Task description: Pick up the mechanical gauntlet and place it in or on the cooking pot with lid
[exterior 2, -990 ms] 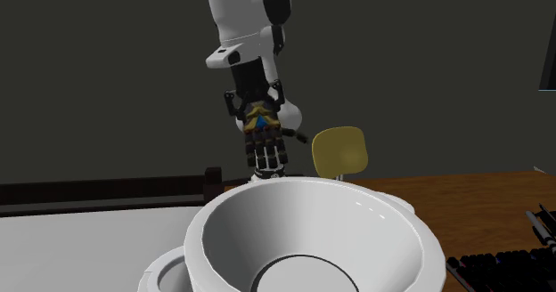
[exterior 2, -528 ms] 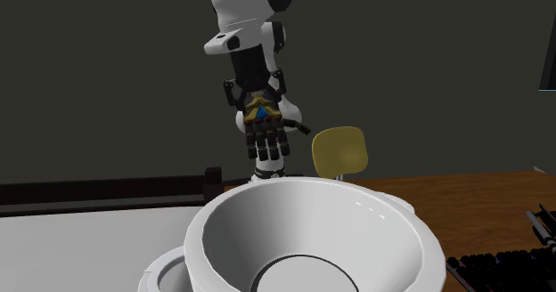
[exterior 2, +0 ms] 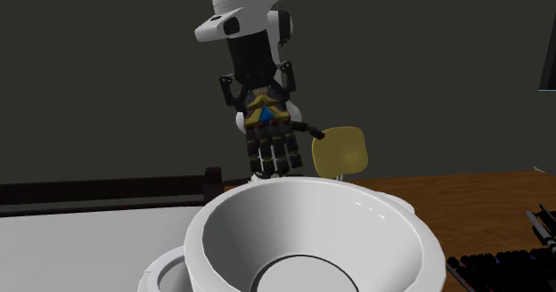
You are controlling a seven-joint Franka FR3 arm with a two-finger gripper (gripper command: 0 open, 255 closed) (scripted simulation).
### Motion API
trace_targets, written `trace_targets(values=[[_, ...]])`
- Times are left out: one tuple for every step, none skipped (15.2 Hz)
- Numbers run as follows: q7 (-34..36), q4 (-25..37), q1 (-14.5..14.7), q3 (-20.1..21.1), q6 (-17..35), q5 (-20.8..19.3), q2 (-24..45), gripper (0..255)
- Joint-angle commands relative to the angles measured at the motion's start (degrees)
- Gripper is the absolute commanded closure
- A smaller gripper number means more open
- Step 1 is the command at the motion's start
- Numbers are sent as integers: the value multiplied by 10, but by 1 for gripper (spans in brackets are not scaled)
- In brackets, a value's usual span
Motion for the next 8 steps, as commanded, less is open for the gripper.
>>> trace_targets(values=[[-2,49,5,-2,-3,14,48,255],[-5,76,6,-4,-7,22,72,255],[-7,104,6,-6,-12,29,97,255],[-9,132,6,-7,-18,36,122,255],[-11,163,5,-8,-24,44,147,255],[-13,194,4,-9,-32,52,173,255],[-14,228,1,-10,-41,61,199,255],[-15,263,-2,-10,-51,69,227,255]])
